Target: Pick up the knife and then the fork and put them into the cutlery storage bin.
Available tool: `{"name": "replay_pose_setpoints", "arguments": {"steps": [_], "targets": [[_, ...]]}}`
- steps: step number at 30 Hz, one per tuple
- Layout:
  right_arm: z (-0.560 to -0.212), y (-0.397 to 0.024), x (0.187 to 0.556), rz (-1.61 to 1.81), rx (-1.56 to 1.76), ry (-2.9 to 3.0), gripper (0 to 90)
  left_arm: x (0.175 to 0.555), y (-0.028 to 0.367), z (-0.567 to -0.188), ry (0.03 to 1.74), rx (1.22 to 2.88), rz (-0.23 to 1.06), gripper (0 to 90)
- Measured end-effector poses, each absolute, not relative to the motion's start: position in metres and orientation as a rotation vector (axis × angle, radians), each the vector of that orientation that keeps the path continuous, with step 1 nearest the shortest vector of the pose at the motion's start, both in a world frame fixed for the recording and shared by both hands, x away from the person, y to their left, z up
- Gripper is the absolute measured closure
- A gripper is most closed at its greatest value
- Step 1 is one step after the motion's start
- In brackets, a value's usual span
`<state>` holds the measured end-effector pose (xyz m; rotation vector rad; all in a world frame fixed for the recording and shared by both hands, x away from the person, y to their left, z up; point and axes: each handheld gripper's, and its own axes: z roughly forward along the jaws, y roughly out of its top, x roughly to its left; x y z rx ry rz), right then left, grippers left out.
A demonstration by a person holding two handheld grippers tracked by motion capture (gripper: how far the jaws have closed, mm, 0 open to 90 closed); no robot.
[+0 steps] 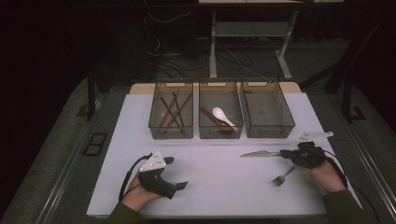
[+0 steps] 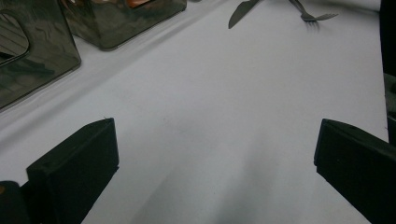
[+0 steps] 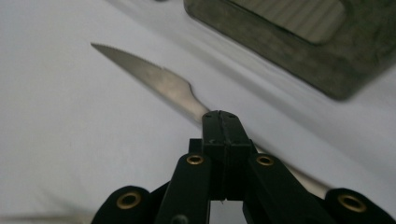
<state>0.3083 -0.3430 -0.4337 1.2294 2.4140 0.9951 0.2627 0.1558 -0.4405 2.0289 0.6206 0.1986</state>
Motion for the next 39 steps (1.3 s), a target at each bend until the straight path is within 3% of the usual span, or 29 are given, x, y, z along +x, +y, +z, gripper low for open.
{"name": "replay_pose_setpoints", "arguments": {"steps": [6,20,39], "targets": [[-0.436,-0.357,0.277,1.017,1.256,2.438,89.3,0.263,0.155,-0.440,0.620,2.028,0.201,0.0],[-0.440,-0.336,0.233,1.070,1.156,2.571,89.3,0.262,0.155,-0.440,0.618,2.025,0.203,0.0],[-0.446,-0.302,0.262,1.075,1.088,2.599,89.3,0.262,0.154,-0.440,0.618,2.034,0.198,0.0]]}}
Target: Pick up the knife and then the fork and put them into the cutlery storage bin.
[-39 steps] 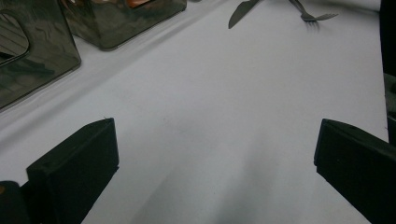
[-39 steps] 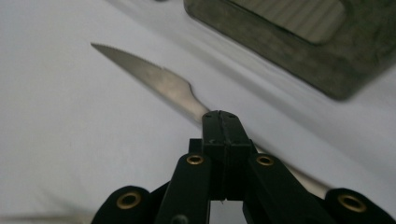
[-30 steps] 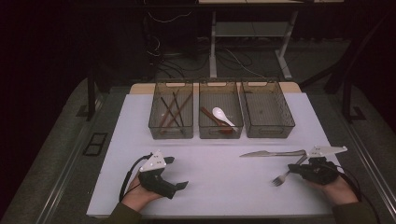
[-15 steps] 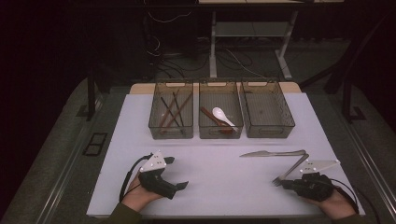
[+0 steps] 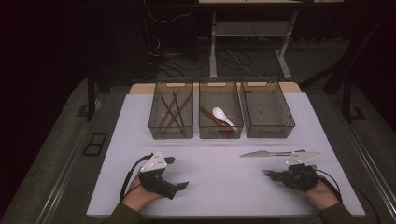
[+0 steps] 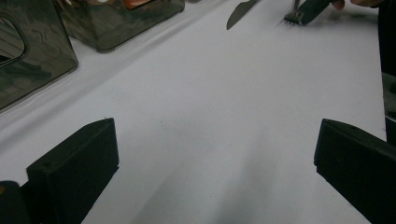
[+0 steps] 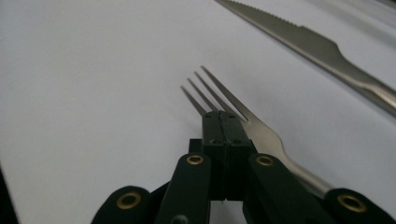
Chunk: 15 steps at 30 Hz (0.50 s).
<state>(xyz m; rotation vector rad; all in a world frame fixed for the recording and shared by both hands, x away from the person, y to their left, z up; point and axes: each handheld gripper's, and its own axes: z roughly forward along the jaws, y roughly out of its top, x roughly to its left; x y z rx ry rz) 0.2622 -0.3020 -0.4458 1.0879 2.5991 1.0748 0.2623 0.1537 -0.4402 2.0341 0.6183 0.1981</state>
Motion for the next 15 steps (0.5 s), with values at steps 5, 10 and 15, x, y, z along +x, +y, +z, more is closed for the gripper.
{"name": "replay_pose_setpoints", "arguments": {"steps": [5,10,15], "targets": [[-0.446,-0.294,0.279,1.067,1.074,2.591,89.3,0.262,0.154,-0.440,0.617,2.033,0.198,0.0],[-0.448,-0.288,0.291,1.046,1.079,2.588,89.3,0.262,0.155,-0.440,0.619,2.026,0.199,0.0],[-0.447,-0.287,0.298,1.033,1.087,2.572,89.3,0.262,0.154,-0.440,0.617,2.030,0.198,0.0]]}}
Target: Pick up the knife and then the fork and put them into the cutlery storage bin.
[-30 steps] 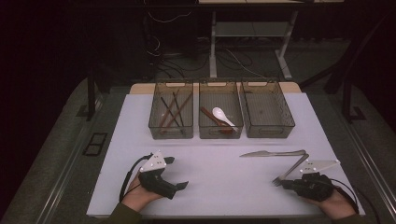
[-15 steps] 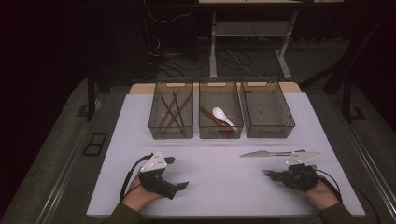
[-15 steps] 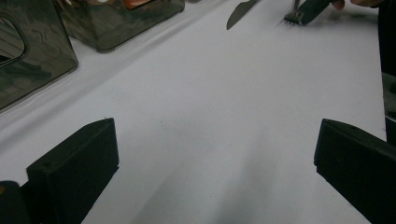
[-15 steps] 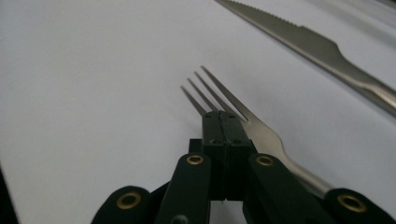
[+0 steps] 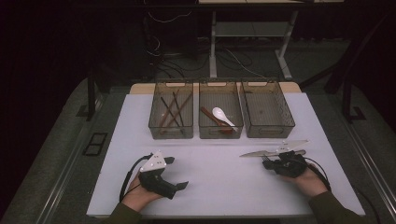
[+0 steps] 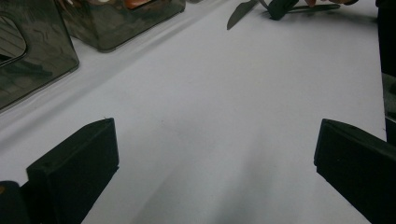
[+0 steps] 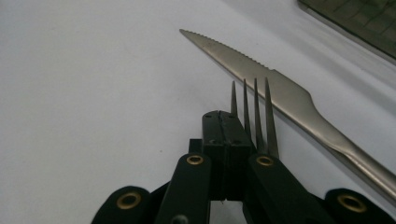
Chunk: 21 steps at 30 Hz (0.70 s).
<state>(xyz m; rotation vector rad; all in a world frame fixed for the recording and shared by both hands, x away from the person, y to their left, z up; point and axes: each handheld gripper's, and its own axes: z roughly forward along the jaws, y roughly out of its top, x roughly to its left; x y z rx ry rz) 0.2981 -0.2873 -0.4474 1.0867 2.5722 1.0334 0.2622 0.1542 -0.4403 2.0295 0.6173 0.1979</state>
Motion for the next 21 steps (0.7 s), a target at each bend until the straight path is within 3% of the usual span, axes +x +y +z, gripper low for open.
{"name": "replay_pose_setpoints", "arguments": {"steps": [5,10,15,21], "targets": [[-0.446,-0.289,0.301,1.039,1.100,2.598,88.2,0.262,0.154,-0.440,0.617,2.029,0.199,0.0],[-0.423,-0.298,0.299,1.021,1.068,2.637,70.7,0.262,0.155,-0.441,0.621,2.026,0.199,0.0],[-0.410,-0.308,0.303,0.795,1.067,2.695,60.8,0.263,0.156,-0.441,0.622,2.036,0.201,0.0],[-0.409,-0.315,0.311,0.555,1.085,2.794,62.3,0.264,0.158,-0.442,0.630,2.036,0.201,0.0]]}}
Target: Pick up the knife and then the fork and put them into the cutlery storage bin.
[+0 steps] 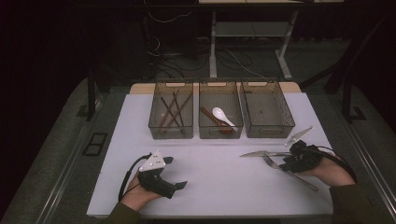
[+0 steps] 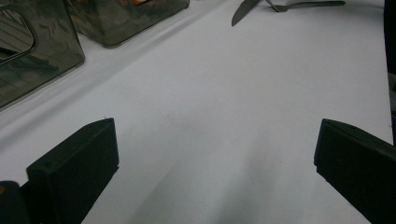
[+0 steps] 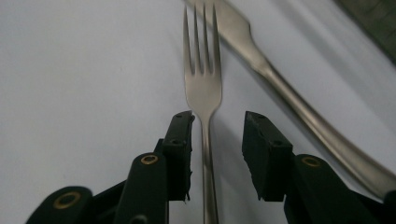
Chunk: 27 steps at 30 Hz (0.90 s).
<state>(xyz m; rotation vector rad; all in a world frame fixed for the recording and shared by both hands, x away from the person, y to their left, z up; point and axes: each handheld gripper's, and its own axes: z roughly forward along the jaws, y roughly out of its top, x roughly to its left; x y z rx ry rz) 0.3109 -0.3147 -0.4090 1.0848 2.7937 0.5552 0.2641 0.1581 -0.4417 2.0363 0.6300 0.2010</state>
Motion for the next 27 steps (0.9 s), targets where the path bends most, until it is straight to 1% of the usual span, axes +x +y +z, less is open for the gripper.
{"name": "replay_pose_setpoints", "arguments": {"steps": [8,15,19,27], "targets": [[-0.413,-0.301,0.316,0.302,0.982,2.910,69.4,0.265,0.159,-0.444,0.632,2.051,0.207,0.0],[-0.419,-0.293,0.320,0.160,0.910,2.972,75.4,0.265,0.159,-0.444,0.630,2.053,0.206,0.0],[-0.419,-0.291,0.320,0.135,0.903,2.973,82.8,0.265,0.159,-0.444,0.630,2.050,0.206,0.0],[-0.416,-0.295,0.319,0.204,0.889,2.968,84.3,0.265,0.158,-0.444,0.624,2.054,0.203,0.0]]}}
